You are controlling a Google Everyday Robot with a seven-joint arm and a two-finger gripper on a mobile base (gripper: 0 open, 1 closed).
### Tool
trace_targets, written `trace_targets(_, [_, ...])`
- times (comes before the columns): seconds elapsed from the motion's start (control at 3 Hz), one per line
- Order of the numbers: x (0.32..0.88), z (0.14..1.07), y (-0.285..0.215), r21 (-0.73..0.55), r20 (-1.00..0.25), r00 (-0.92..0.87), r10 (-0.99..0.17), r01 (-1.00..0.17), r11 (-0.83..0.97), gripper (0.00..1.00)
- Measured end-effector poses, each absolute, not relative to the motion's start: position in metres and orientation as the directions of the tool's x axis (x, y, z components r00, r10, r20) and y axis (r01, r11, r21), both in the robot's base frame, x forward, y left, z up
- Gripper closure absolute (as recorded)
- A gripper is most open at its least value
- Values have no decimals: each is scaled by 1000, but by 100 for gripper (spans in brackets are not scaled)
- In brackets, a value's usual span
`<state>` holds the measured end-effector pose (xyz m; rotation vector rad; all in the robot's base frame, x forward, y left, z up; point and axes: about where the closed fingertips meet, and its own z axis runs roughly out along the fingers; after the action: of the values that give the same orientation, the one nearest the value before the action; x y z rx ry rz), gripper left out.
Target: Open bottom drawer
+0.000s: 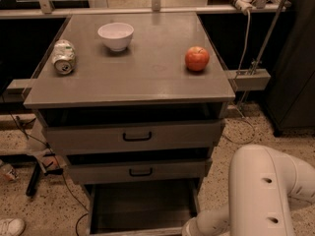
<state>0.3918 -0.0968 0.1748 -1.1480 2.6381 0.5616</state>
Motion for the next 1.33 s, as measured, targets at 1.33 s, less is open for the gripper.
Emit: trace_targets(1.33, [349,178,-105,308,-279,-685,-673,-728,613,0])
